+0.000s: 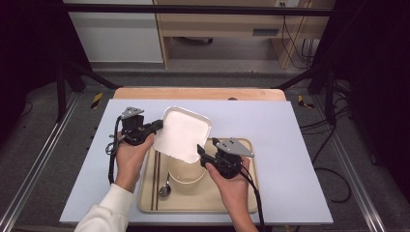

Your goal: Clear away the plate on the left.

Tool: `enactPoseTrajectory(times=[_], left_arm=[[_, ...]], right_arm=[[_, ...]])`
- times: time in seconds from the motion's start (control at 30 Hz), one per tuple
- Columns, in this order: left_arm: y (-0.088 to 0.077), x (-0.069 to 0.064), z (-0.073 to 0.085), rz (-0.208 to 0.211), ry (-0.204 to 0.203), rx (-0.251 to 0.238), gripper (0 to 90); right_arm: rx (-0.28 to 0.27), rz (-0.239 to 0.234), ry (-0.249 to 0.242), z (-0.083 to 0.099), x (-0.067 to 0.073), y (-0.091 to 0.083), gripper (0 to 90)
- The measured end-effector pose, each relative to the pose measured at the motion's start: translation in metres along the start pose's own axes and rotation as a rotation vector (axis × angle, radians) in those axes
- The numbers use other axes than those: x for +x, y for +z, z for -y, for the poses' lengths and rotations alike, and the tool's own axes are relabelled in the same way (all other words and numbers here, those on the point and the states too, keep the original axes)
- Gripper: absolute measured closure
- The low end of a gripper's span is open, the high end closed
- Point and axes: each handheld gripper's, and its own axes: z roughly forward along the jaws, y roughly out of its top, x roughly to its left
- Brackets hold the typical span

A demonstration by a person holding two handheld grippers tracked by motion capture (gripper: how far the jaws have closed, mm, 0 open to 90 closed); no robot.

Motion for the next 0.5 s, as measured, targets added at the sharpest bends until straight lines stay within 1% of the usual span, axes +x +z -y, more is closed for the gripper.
enactPoseTrajectory(times=[0.2,0.37,0.4,0.5], left_arm=[[0.0005,-0.0022,0.0045,0.009,-0.009,0.000,89.1],[0.0015,-0.0035,0.0058,0.012,-0.015,-0.005,89.1],[0.0012,-0.0040,0.0058,0.014,-0.019,-0.008,89.1],[0.0010,-0.0046,0.0056,0.017,-0.019,-0.011,89.1]], right_arm=[[0.010,0.003,0.017,0.0021,-0.0006,0.0044,44.1],[0.018,0.008,0.019,0.0044,-0.0006,0.0067,44.8],[0.016,0.014,0.029,0.0055,-0.0010,0.0075,46.4],[0.017,0.010,0.036,0.0062,-0.0014,0.0085,47.9]])
